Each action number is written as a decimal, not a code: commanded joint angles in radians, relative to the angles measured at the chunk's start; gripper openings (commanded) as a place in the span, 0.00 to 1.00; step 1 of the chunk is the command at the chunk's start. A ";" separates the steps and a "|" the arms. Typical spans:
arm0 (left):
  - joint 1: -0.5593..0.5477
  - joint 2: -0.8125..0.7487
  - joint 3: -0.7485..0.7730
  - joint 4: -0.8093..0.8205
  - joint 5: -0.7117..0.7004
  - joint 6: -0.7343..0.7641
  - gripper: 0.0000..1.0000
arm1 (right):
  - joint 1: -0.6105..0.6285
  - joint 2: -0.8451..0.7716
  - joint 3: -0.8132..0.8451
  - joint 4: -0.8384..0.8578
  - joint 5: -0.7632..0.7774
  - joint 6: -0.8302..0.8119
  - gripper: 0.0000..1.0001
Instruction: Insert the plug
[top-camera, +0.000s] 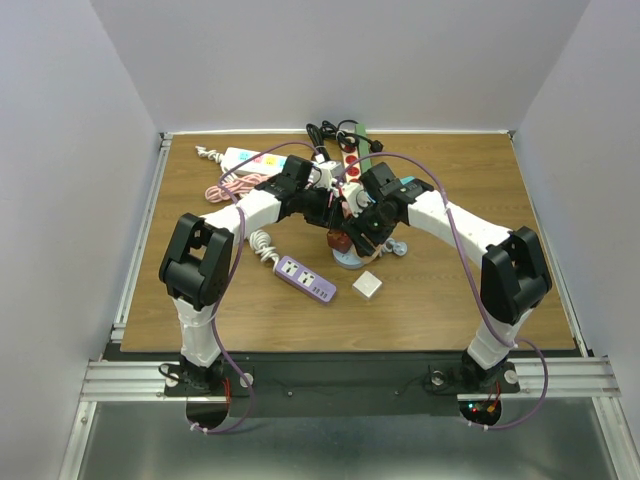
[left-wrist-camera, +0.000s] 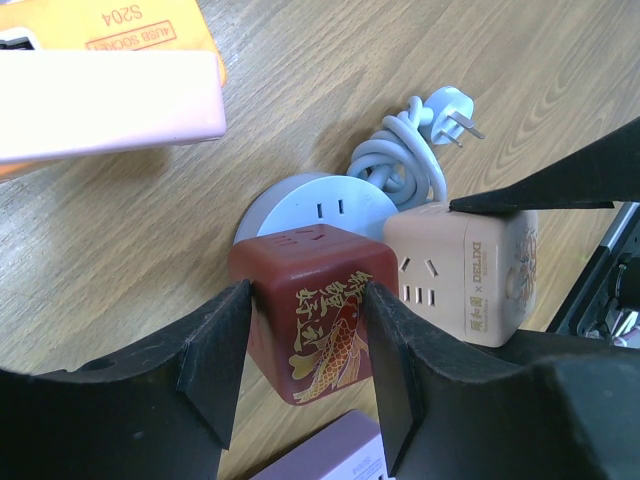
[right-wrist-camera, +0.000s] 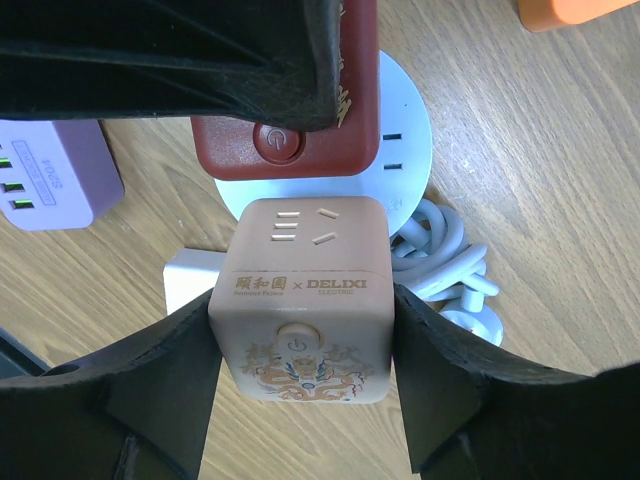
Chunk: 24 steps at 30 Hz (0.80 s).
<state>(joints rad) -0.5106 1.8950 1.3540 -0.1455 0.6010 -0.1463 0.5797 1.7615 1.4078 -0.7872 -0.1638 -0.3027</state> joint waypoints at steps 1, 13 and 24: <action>-0.014 -0.030 -0.026 -0.029 -0.012 0.044 0.57 | -0.015 0.010 0.010 -0.037 0.032 -0.004 0.00; -0.017 -0.025 -0.024 -0.029 -0.006 0.045 0.57 | -0.017 0.084 0.017 -0.035 0.043 -0.003 0.00; -0.017 -0.036 -0.029 -0.025 -0.003 0.039 0.57 | -0.015 0.167 0.051 -0.041 0.092 0.010 0.00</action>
<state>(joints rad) -0.4931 1.8950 1.3521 -0.1459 0.5903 -0.1848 0.5686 1.8351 1.4769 -0.8028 -0.1841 -0.2958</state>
